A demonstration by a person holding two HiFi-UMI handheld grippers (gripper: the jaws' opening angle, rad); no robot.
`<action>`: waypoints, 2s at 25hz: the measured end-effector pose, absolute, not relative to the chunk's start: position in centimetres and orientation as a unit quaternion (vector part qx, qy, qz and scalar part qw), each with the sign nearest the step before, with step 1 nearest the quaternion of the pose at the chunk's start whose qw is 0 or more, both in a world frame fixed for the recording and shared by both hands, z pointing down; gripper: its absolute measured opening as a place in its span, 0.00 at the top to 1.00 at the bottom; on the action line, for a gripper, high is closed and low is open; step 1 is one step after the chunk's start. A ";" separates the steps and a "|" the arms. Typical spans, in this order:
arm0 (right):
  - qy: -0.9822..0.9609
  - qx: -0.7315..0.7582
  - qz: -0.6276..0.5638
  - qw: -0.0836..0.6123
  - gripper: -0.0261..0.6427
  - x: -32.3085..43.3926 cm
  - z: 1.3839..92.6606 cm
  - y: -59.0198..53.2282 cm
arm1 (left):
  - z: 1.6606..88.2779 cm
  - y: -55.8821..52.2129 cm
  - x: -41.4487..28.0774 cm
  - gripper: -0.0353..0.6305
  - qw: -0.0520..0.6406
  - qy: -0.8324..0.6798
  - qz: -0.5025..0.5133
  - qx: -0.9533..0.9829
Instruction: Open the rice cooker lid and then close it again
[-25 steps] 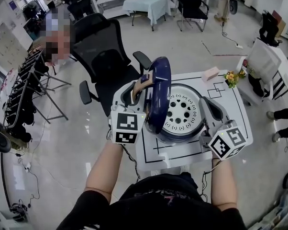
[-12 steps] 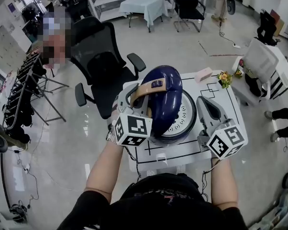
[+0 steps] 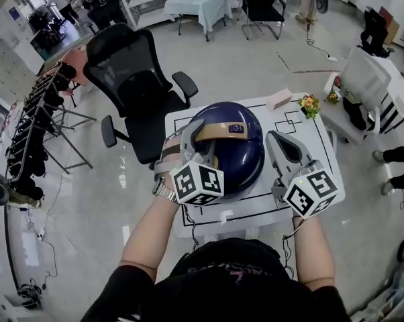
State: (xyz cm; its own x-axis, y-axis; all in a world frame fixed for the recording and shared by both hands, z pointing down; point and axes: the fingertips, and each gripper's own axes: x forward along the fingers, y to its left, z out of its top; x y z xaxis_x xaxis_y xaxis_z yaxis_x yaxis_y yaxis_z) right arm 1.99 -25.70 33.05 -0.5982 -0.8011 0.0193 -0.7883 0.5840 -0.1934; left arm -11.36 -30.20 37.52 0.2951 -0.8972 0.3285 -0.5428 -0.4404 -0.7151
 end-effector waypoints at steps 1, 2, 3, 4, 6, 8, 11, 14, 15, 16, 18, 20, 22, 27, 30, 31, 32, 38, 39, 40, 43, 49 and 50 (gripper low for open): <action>0.891 -0.443 -0.094 0.034 0.96 2.0 33.3 -25.8 | 37.8 -30.1 -10.9 0.74 0.249 0.465 -0.371 -0.764; 0.893 -0.439 -0.097 0.033 0.96 1.9 33.5 -25.9 | 38.1 -30.1 -10.5 0.74 0.253 0.462 -0.379 -0.761; 0.895 -0.435 -0.099 0.033 0.96 1.8 33.7 -26.1 | 38.5 -30.0 -10.1 0.73 0.258 0.458 -0.386 -0.758; 0.897 -0.429 -0.102 0.031 0.96 1.7 34.0 -26.3 | 38.7 -30.1 -9.8 0.73 0.262 0.455 -0.392 -0.755; 0.902 -0.419 -0.105 0.025 0.96 1.3 34.4 -26.9 | 39.2 -30.1 -9.3 0.73 0.268 0.450 -0.403 -0.751; 0.905 -0.410 -0.110 0.017 0.96 1.0 35.0 -27.3 | 39.7 -30.2 -8.9 0.73 0.270 0.446 -0.412 -0.747; 0.910 -0.397 -0.118 0.005 0.96 0.5 36.1 -27.9 | 40.3 -30.3 -8.5 0.72 0.273 0.441 -0.424 -0.742; 0.915 -0.385 -0.121 -0.008 0.96 0.1 37.1 -28.4 | 41.0 -30.4 -7.9 0.72 0.278 0.436 -0.436 -0.737; 0.917 -0.381 -0.120 -0.013 0.96 0.0 37.3 -28.5 | 41.2 -30.4 -7.7 0.72 0.280 0.434 -0.440 -0.735; 0.918 -0.378 -0.119 -0.019 0.96 0.0 37.6 -28.5 | 41.4 -30.3 -7.5 0.72 0.281 0.432 -0.444 -0.733; 0.921 -0.370 -0.119 -0.030 0.96 -0.2 38.1 -28.7 | 41.8 -30.3 -7.2 0.71 0.281 0.429 -0.451 -0.730; 0.923 -0.364 -0.121 -0.039 0.96 -0.3 38.7 -28.8 | 42.2 -30.4 -7.0 0.71 0.280 0.427 -0.456 -0.729; 0.924 -0.359 -0.124 -0.048 0.96 -0.4 39.5 -28.9 | 42.6 -30.5 -6.9 0.71 0.280 0.426 -0.460 -0.727; 0.927 -0.345 -0.133 -0.065 0.96 -0.2 41.1 -29.0 | 43.6 -30.6 -6.4 0.70 0.277 0.422 -0.473 -0.722; 0.928 -0.338 -0.140 -0.068 0.96 -0.2 41.7 -29.0 | 43.8 -30.6 -6.3 0.70 0.277 0.421 -0.478 -0.719; 0.929 -0.336 -0.142 -0.066 0.96 -0.1 41.8 -29.0 | 43.8 -30.6 -6.3 0.70 0.277 0.422 -0.479 -0.718; 0.929 -0.334 -0.144 -0.062 0.96 -0.1 41.8 -29.0 | 43.8 -30.7 -6.3 0.70 0.278 0.423 -0.479 -0.717; 0.931 -0.327 -0.154 -0.051 0.96 0.0 41.8 -29.0 | 43.7 -30.7 -6.2 0.70 0.278 0.432 -0.482 -0.710; 0.931 -0.326 -0.155 -0.050 0.96 0.1 41.9 -28.9 | 43.6 -30.8 -6.1 0.70 0.278 0.435 -0.480 -0.709; 0.931 -0.325 -0.156 -0.050 0.96 0.1 42.0 -28.9 | 43.6 -30.8 -6.1 0.70 0.278 0.437 -0.480 -0.708; 0.932 -0.322 -0.158 -0.047 0.96 0.1 42.0 -28.9 | 43.8 -30.7 -6.1 0.70 0.279 0.437 -0.485 -0.704; 0.933 -0.318 -0.160 -0.046 0.96 0.1 41.9 -29.0 | 43.9 -30.8 -6.4 0.69 0.284 0.440 -0.499 -0.690; 0.934 -0.316 -0.159 -0.047 0.96 0.1 41.9 -29.0 | 43.9 -30.8 -6.5 0.69 0.284 0.445 -0.499 -0.687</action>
State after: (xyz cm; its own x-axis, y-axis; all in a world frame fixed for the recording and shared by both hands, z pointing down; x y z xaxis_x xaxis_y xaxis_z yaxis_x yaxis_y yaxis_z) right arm 0.06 -29.00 41.94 -0.7957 -0.5756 0.1883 -0.6055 0.7497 -0.2670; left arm -6.45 -30.76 43.90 0.1059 -0.8950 0.4333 -0.3286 -0.4427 -0.8343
